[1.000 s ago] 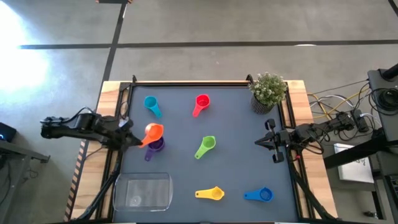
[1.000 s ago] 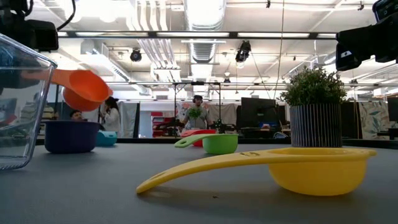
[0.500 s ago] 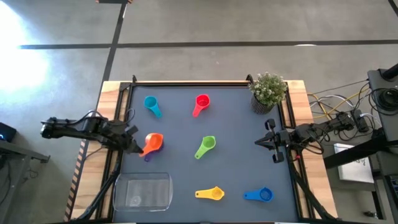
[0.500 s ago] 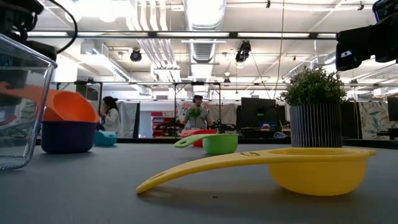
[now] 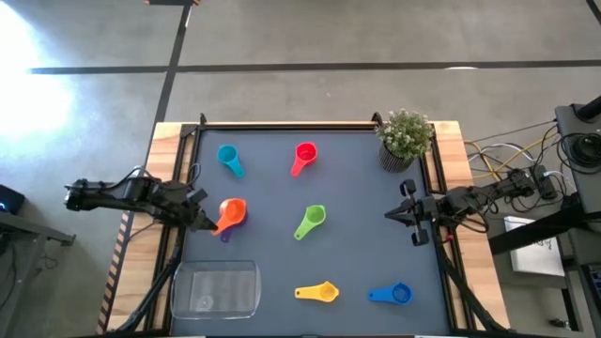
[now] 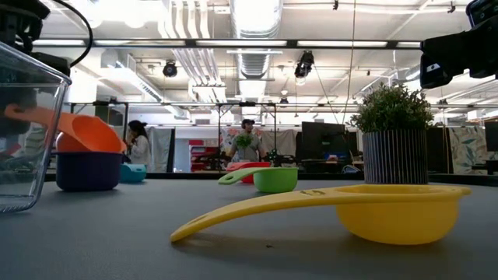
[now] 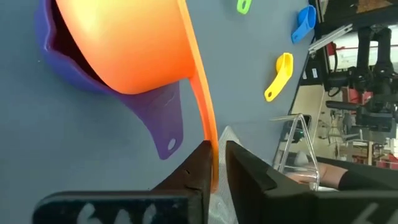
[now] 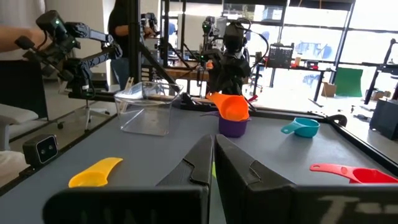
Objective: Nest measuring cups in basket
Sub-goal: Stack the orange measuring cup on top of the violet measuring cup, then move the nested measuring cups to the center of the table
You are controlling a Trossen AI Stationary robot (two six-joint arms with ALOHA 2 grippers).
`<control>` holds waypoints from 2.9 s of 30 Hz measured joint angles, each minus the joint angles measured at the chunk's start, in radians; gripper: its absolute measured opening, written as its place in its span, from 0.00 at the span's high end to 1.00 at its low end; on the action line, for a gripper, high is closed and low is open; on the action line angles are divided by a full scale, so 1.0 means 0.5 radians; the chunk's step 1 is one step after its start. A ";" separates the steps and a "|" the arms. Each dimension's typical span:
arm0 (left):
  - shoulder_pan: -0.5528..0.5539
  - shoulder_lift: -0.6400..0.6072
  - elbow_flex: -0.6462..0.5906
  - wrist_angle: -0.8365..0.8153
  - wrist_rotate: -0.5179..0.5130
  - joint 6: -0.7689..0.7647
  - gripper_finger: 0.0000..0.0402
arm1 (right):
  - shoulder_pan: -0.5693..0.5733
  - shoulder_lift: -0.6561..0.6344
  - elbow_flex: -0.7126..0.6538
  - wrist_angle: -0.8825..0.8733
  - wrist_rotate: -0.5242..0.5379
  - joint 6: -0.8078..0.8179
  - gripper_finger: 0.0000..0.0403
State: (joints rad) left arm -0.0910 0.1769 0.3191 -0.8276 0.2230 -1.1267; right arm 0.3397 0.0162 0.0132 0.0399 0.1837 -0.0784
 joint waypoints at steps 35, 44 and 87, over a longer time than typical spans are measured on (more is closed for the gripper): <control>0.000 0.517 0.289 -0.034 -0.634 1.025 0.74 | 0.000 0.000 0.000 0.001 0.001 0.000 0.98; -0.041 0.927 0.291 0.209 -0.635 1.057 0.75 | 0.000 0.000 0.000 0.000 0.001 0.000 0.98; -0.152 2.169 0.677 0.235 -0.780 1.116 0.39 | 0.000 0.000 0.000 0.001 0.000 0.000 0.98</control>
State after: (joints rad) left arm -0.1669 1.2614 0.6574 -0.7101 -0.1673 -0.5686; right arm 0.3397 0.0162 0.0132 0.0402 0.1837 -0.0784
